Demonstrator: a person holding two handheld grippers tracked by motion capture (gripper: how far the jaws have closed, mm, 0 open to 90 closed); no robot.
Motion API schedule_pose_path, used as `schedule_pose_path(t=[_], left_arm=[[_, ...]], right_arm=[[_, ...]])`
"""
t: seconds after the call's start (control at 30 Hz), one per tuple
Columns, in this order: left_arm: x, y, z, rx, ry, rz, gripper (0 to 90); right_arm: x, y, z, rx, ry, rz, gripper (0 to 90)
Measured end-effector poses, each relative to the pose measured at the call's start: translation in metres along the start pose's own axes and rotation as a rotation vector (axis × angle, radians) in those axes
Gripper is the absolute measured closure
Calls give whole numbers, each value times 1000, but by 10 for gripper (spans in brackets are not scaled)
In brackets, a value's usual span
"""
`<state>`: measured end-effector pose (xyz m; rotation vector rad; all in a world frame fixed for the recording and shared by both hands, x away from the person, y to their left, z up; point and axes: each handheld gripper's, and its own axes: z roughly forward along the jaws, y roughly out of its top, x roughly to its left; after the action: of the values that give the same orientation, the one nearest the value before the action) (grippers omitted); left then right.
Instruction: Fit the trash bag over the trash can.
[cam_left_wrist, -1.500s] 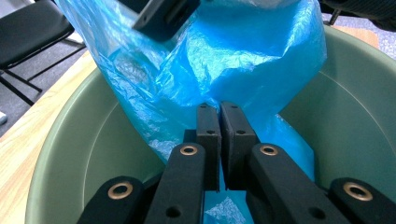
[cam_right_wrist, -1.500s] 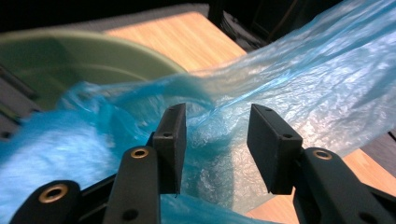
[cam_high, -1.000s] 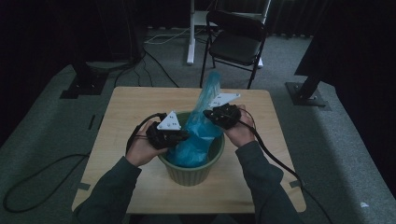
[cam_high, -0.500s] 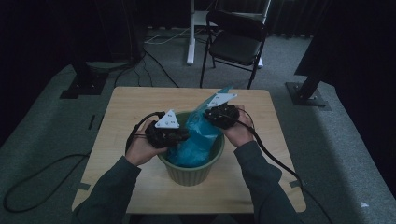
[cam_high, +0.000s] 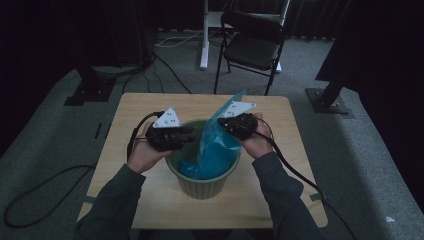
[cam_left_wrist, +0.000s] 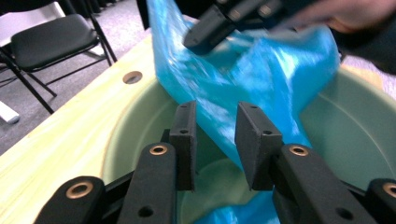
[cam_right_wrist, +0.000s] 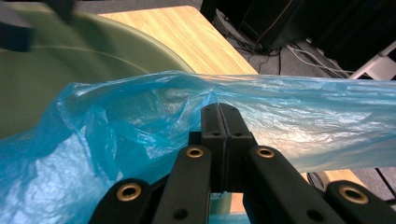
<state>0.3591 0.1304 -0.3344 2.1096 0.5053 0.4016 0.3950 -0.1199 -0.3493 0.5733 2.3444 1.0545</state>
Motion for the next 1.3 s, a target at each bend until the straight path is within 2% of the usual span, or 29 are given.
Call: schedule_pose_path(t=[0.2, 0.27, 0.4, 0.47, 0.53, 0.57, 0.6, 0.67, 0.87, 1.0, 1.03, 1.2, 1.3], left_arm=[[7, 13, 16, 0, 1, -44, 615], [9, 17, 22, 3, -13, -62, 596], [11, 21, 33, 33, -20, -73, 595], [11, 22, 37, 54, 5, -81, 663], [10, 22, 39, 68, 12, -85, 753], [10, 22, 39, 68, 12, -85, 809], [9, 22, 40, 72, 20, -80, 809], [9, 22, 39, 69, 28, -77, 895], [7, 18, 33, 69, 37, -57, 898], [12, 16, 28, 56, 52, -77, 896], [13, 16, 27, 45, 55, -87, 891], [16, 18, 24, 25, 65, -105, 735], [15, 18, 25, 15, 50, -103, 643]], right_arm=[[3, 2, -7, -53, -2, -2, 899], [3, 2, -10, -70, 4, -6, 898], [4, 3, -15, -91, 4, -20, 898], [4, 3, -17, -105, 5, -23, 898], [5, 3, -20, -121, 4, -27, 898], [5, 3, -20, -121, 4, -27, 898], [5, 3, -22, -127, 2, -30, 899], [4, 4, -25, -136, -2, -32, 898], [-1, 3, -32, -140, -40, -27, 898], [-3, 3, -35, -154, -18, -17, 898], [-2, 3, -35, -159, -11, -20, 898], [3, 3, -31, -159, -1, -40, 898], [3, 3, -30, -155, 2, -41, 898]])
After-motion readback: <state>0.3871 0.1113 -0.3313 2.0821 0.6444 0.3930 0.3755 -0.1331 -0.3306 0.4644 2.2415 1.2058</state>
